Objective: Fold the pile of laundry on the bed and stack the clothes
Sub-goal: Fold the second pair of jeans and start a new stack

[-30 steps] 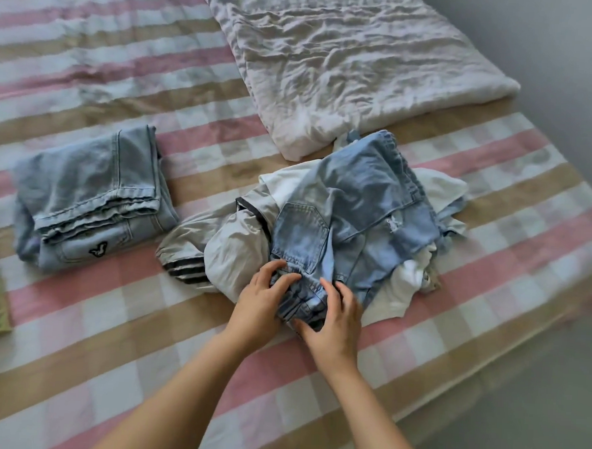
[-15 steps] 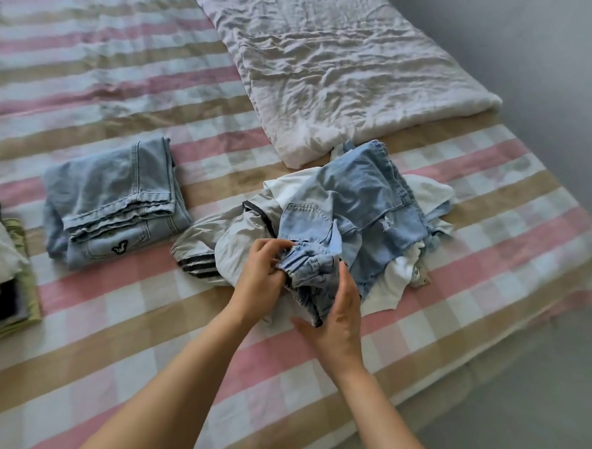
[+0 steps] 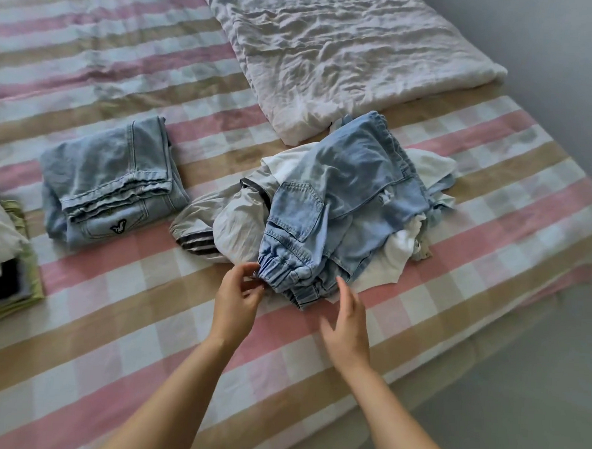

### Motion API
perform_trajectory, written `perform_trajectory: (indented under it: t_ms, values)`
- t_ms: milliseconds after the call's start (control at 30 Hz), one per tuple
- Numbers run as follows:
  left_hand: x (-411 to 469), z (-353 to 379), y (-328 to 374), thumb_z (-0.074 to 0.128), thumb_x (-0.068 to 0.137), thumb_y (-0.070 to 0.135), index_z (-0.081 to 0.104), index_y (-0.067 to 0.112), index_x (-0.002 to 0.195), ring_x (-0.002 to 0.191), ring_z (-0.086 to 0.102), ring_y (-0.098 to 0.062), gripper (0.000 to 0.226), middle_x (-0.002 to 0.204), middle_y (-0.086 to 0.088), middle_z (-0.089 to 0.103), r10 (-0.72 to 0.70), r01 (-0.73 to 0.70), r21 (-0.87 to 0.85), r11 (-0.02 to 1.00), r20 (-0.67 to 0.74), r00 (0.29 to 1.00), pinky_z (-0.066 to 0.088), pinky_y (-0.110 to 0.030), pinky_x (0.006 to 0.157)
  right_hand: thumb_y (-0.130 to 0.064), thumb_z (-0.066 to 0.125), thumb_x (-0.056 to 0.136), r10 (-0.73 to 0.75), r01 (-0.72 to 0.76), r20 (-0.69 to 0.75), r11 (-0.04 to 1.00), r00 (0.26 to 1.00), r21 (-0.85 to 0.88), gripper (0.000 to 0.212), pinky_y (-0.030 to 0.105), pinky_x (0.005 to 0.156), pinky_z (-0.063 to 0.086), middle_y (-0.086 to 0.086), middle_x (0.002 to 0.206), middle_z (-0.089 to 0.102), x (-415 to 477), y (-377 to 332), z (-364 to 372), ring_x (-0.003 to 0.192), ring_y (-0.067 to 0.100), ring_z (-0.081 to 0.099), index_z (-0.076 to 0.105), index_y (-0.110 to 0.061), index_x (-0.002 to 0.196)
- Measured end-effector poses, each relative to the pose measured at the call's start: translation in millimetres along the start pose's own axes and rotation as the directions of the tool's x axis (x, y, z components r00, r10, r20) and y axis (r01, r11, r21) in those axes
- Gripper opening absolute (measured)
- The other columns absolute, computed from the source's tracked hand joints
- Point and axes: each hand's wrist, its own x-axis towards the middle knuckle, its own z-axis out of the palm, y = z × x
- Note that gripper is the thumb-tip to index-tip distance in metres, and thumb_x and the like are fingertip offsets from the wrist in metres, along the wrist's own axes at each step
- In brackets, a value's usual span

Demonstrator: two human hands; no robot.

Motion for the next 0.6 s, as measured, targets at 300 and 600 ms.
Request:
perform_trajectory:
  t_ms: [300,600]
  values:
    - [7,28,11,0.057,0.086,-0.001,0.057,0.025,0.093,0.075,0.054,-0.014,0.027,0.084,-0.002,0.06,-0.022,-0.013,-0.243,0.97,-0.143,0.99,0.049,-0.034,0.071,-0.015,0.076,0.07,-0.422,0.421,0.043,0.883,0.906,-0.206,0.062,0.038,0.105,0.035,0.01,0.13,0.051,58,-45,-5,0.122,0.028,0.044,0.055,-0.017,0.128]
    - [5,19,41,0.061,0.087,0.01,0.06,0.025,0.09,0.08,0.057,-0.018,0.016,0.091,-0.011,0.061,0.019,-0.071,-0.282,0.957,-0.184,0.983,0.049,-0.034,0.071,-0.006,0.069,0.077,-0.416,0.418,-0.039,0.906,0.908,0.064,0.019,0.029,0.078,0.046,0.001,0.091,0.066,72,-88,-32,0.088,0.02,0.06,0.068,-0.011,0.096]
